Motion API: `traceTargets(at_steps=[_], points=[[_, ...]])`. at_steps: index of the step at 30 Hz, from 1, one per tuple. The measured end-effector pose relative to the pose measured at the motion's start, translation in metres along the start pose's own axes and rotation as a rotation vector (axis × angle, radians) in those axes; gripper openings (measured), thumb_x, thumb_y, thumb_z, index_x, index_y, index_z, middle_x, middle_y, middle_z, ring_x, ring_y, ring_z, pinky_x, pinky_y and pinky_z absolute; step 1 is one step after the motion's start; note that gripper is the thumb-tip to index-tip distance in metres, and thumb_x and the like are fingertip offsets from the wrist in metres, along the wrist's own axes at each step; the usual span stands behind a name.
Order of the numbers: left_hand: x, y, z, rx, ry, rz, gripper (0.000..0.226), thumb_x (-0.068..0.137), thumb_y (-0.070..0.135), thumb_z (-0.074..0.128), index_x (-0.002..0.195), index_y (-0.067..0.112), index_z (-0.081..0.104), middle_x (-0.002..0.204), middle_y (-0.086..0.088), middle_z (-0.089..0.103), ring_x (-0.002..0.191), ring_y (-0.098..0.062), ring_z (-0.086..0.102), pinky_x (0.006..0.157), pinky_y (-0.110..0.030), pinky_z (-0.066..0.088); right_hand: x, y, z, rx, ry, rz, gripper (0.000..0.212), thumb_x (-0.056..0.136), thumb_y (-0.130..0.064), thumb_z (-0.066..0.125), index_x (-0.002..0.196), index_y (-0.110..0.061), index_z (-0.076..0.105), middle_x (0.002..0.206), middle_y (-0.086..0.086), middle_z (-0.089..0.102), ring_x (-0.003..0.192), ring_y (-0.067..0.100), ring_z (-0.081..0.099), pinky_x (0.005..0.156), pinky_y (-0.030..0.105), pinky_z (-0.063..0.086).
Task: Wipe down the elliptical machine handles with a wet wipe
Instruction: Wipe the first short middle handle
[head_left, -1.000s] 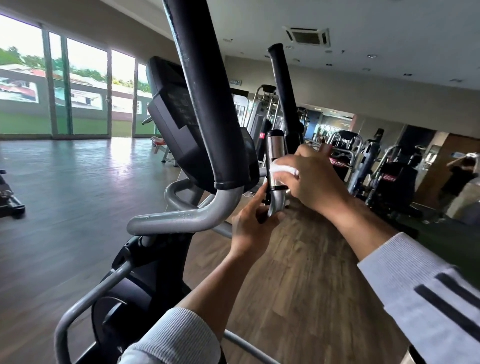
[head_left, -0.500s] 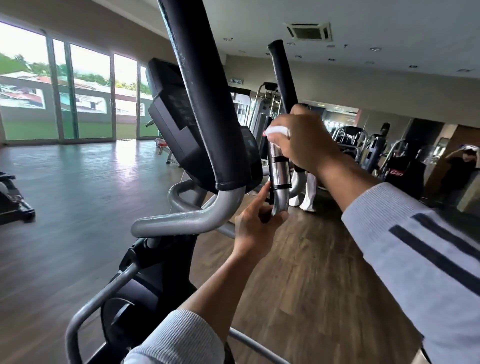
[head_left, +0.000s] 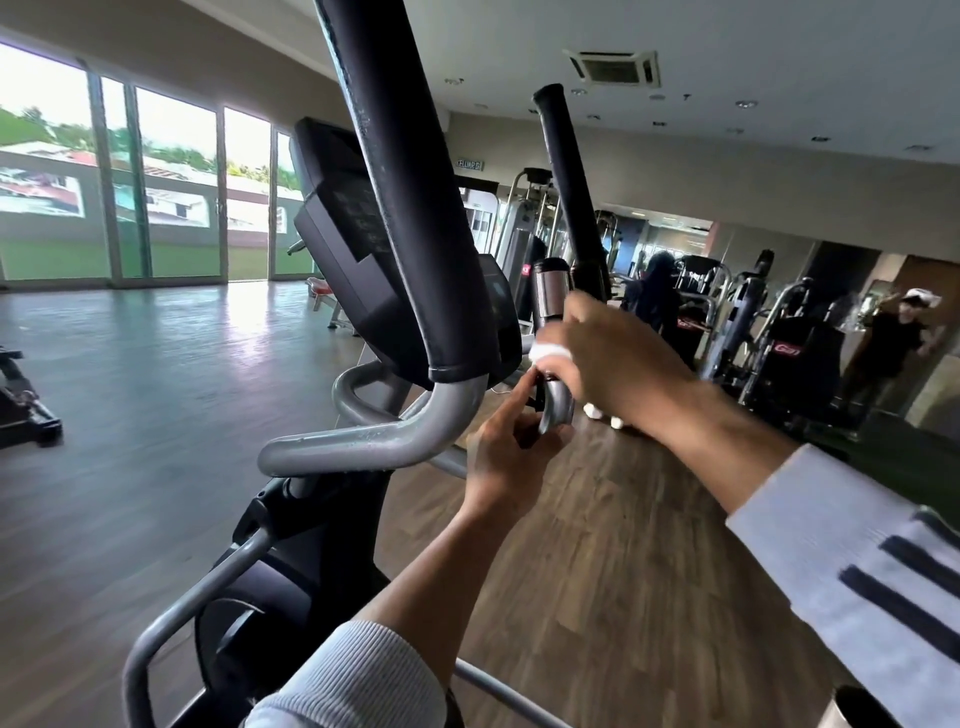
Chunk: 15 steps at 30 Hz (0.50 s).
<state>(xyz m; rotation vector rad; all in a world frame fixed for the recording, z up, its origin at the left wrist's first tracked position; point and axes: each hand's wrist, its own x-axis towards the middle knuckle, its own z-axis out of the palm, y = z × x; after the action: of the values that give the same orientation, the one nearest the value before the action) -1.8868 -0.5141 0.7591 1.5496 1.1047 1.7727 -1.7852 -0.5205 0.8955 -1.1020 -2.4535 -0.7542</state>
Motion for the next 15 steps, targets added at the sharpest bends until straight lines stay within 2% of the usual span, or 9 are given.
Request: traceTargets(at_steps=[3,6,8,11,15], points=[[0.002,-0.002,-0.001,0.016,-0.027,0.015,0.074,0.082,0.023,0.075,0.145,0.038,0.038,0.053,0.014,0.046,0.057,-0.002,0.042,0.066,-0.017,0.038,0.03,0.01,-0.009,0.058,0.148,0.099,0.02,0.094,-0.028,0.055,0.095,-0.012,0.067,0.088,0.002,0.042,0.078,0.022,0.049,0.066,0.029,0.037],[0.004,-0.003,-0.002,0.015,-0.032,0.001,0.076,0.081,0.026,0.074,0.145,0.04,0.036,0.055,0.014,0.047,0.059,-0.004,0.043,0.068,-0.021,0.04,0.048,0.012,-0.012,0.118,0.218,0.161,0.021,0.089,-0.026,0.063,0.103,-0.012,0.071,0.095,0.009,0.049,0.084,0.027,0.054,0.072,0.03,0.041],[0.004,-0.004,-0.002,0.009,-0.038,0.002,0.076,0.082,0.026,0.074,0.145,0.041,0.035,0.055,0.015,0.047,0.059,-0.004,0.043,0.068,-0.022,0.039,0.045,0.008,-0.011,0.121,0.206,0.162,0.021,0.089,-0.026,0.064,0.102,-0.012,0.071,0.094,0.007,0.047,0.086,0.029,0.055,0.073,0.03,0.04],[0.003,-0.003,-0.001,-0.001,-0.034,0.001,0.075,0.082,0.023,0.074,0.145,0.04,0.037,0.053,0.016,0.046,0.057,-0.002,0.042,0.067,-0.02,0.037,0.025,0.001,-0.002,0.119,0.16,0.154,0.019,0.09,-0.025,0.062,0.101,-0.012,0.07,0.088,0.002,0.04,0.079,0.022,0.044,0.068,0.029,0.032],[0.002,-0.004,0.001,0.018,-0.004,0.004,0.071,0.082,0.023,0.074,0.142,0.041,0.042,0.054,0.014,0.045,0.057,0.0,0.042,0.065,-0.013,0.037,-0.011,-0.005,0.012,0.165,0.122,0.171,0.017,0.09,-0.029,0.062,0.103,-0.022,0.07,0.084,-0.001,0.039,0.075,0.016,0.043,0.063,0.03,0.031]])
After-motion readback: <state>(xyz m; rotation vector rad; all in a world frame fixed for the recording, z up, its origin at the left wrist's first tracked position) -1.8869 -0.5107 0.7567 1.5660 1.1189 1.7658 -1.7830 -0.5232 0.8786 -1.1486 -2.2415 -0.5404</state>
